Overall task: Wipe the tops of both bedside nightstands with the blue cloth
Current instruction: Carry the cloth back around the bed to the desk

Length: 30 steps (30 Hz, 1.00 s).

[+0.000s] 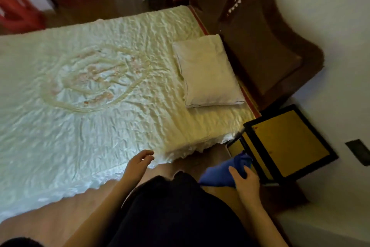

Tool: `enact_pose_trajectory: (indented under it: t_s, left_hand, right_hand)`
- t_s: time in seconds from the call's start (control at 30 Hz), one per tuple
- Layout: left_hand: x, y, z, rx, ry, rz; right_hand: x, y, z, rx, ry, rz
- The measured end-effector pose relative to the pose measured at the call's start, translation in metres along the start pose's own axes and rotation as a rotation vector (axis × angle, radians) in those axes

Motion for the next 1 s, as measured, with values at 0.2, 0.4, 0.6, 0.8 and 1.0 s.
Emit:
enact_pose_trajectory:
  t_s: [0.2, 0.4, 0.6, 0.8, 1.0]
  left_hand:
    - [-0.053, 0.095, -0.071, -0.168, 0.043, 0.291]
    - [-0.137, 0.162, -0.162, -0.253, 0.103, 0.446]
    - [-0.264, 0.203, -0.283, -0.398, 0.296, 0.628]
    - [-0.4, 0.244, -0.383, -0.525, 0.407, 0.905]
    - [-0.49, 0.22, -0.457, -0.773, 0.545, 1.163]
  right_hand:
    - [-0.008, -0.109, -0.066, -0.158, 0.149, -0.322]
    - [-0.047, -0.207, -0.077, -0.328, 0.28, -0.449]
    - [-0.102, -0.332, -0.033, -0.542, 0.272, -0.589]
    - [-0.207, -0.49, -0.017, -0.668, 0.356, -0.87]
    - [-0.298, -0.611, -0.021, -0.737, 0.476, -1.146]
Point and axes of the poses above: each hand's wrist, its own x-axis towards the middle knuckle, its own y-axis out of the back of the hand, z = x × y, the point moved 9 cm from there along x, towards the middle knuckle, and after that the axes turned 7 degrees about -z, right-handed, at the moved point
